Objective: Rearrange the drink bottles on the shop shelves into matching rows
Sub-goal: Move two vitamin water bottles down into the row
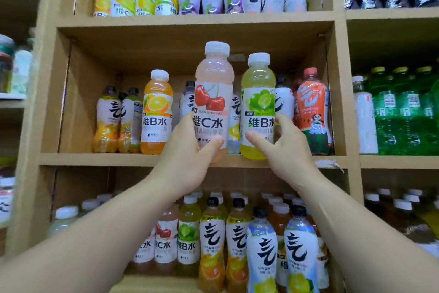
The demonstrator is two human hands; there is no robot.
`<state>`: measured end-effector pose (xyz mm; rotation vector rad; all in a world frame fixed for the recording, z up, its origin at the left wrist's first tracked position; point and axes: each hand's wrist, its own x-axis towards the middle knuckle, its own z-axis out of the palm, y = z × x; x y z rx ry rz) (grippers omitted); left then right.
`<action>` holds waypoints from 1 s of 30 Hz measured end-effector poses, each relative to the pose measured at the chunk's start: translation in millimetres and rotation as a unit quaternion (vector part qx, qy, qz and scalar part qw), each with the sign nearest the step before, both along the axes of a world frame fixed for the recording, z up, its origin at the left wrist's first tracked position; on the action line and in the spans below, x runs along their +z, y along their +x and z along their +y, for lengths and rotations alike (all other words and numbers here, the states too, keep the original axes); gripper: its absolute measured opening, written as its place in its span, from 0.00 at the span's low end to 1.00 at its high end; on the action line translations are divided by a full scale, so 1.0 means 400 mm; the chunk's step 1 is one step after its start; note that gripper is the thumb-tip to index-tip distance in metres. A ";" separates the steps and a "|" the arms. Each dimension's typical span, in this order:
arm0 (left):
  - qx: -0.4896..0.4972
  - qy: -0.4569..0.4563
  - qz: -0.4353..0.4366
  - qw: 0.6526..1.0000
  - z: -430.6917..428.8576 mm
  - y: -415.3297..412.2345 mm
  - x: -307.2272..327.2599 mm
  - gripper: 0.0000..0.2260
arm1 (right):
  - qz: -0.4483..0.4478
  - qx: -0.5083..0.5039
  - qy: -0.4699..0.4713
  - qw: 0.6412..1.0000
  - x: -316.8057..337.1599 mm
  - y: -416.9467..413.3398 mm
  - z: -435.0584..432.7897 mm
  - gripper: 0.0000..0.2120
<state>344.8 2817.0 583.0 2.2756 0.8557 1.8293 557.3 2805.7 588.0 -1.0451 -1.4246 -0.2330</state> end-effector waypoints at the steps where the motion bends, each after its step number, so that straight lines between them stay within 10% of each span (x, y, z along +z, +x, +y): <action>1: -0.007 -0.005 -0.005 1.000 -0.017 -0.015 -0.012 0.15 | -0.001 0.003 0.009 1.000 -0.012 -0.012 -0.013 0.21; 14: 0.075 -0.139 -0.040 0.987 -0.069 -0.236 -0.417 0.27 | 0.033 0.133 -0.091 0.986 -0.365 -0.190 -0.088 0.28; 30: 0.146 -0.265 0.027 0.953 0.269 -0.272 -0.669 0.25 | 0.042 0.049 -0.258 0.964 -0.670 -0.311 0.153 0.29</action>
